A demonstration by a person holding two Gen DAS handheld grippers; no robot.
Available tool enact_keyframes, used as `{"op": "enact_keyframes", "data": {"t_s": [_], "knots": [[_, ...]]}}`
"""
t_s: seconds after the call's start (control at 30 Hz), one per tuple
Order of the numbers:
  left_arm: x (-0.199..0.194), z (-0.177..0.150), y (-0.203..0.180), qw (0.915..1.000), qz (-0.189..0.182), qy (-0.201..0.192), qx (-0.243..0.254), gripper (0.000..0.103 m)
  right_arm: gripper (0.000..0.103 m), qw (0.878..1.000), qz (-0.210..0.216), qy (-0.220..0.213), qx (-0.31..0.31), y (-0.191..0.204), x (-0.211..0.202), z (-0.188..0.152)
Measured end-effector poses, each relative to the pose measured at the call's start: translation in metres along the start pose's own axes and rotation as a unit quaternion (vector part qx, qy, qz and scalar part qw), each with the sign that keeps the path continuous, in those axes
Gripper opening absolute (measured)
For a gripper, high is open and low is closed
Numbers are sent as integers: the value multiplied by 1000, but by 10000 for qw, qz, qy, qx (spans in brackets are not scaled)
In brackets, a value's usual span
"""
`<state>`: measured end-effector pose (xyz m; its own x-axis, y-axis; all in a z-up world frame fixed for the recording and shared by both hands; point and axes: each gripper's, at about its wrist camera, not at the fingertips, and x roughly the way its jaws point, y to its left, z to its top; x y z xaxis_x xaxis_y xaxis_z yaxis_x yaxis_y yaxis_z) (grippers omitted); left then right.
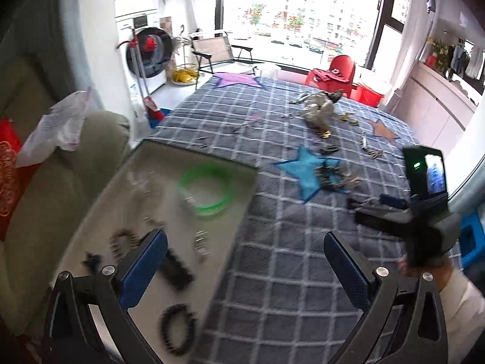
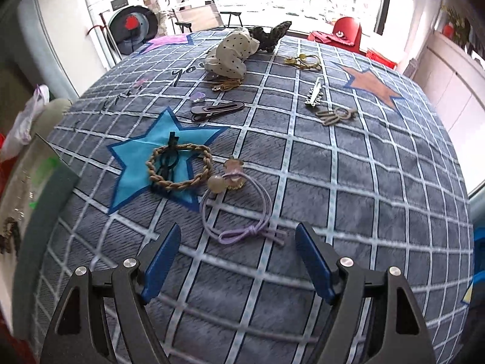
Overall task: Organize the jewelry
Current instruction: 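Move both open tools back toward the jewelry on the bedspread, then grasp the dark oval hair clip with the left tool while the right tool grasps the lilac beaded hair tie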
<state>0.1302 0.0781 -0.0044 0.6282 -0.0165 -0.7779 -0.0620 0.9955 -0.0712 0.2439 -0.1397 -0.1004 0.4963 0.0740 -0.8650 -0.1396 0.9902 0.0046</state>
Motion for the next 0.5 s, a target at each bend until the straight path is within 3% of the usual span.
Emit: {"op": "enact_keyframes", "data": {"t_s": [0.2, 0.33, 0.43, 0.5], "knots": [[28, 20, -33, 9996, -249, 98, -57, 103, 80, 9994, -71, -192, -269, 0, 3, 3], [48, 30, -55, 9992, -365, 178, -7, 102, 65, 9992, 21, -311, -266, -11, 1, 2], [65, 37, -72, 9985, -478, 267, 26, 102, 43, 9992, -4, -346, -196, -24, -2, 2], [75, 42, -83, 9984, -503, 256, 103, 102, 34, 9993, 19, -340, -154, -32, -3, 2]]}}
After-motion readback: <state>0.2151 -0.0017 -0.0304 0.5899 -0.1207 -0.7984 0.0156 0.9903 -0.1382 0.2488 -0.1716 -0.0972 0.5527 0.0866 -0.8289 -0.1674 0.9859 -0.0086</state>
